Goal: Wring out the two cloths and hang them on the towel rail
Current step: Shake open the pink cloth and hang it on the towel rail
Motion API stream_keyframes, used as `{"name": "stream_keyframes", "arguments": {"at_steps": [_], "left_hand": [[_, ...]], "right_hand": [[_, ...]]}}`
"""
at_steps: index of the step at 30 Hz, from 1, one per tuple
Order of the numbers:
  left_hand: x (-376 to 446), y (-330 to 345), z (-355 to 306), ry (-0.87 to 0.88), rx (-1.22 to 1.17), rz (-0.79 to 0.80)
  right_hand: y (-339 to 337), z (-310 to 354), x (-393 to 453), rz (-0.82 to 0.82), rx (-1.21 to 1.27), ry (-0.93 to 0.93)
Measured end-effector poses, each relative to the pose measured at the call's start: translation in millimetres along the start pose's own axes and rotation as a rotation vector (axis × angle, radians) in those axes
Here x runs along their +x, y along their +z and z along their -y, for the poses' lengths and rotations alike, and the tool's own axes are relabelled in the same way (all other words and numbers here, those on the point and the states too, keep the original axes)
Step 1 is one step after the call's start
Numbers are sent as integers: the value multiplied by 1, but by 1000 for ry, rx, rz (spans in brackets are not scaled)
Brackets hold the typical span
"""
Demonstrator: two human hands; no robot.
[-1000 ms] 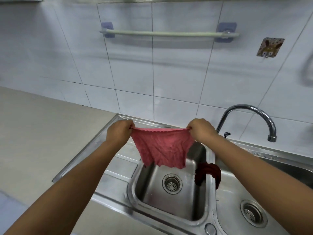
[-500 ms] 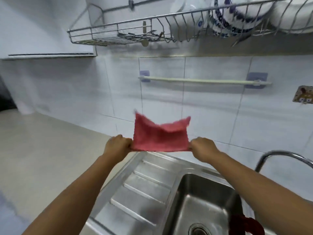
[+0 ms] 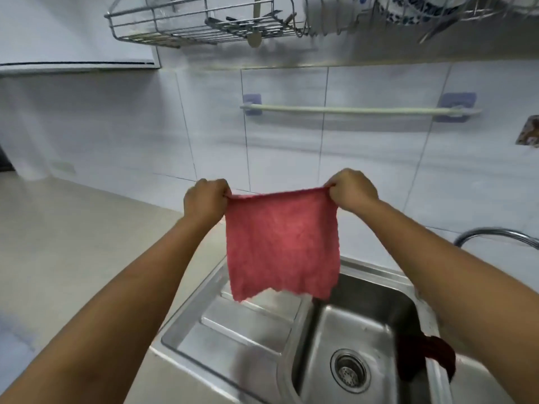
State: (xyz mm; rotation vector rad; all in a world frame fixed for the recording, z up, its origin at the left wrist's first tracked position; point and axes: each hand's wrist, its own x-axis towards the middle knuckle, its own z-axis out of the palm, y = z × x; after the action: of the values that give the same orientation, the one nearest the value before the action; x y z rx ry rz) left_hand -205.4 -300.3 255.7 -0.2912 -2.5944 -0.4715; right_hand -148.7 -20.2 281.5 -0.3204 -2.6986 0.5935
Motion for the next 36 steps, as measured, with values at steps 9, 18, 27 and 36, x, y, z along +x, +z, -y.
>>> {"name": "stream_keyframes", "arguments": {"at_steps": [9,18,27,36], "left_hand": [[-9,7,6,247,228,142],[-14,41,5,114,74,26],[-16,46,14,87,53,-47],[-5,29,-2,-76,-93,51]], "right_hand": [[21,-30,-39,-139,-393,-248],[53,-36,-33,-110,-331,-97],[54,-44,-36,-60,-362,-123],[35,-38,-26,-11,-8,64]]}}
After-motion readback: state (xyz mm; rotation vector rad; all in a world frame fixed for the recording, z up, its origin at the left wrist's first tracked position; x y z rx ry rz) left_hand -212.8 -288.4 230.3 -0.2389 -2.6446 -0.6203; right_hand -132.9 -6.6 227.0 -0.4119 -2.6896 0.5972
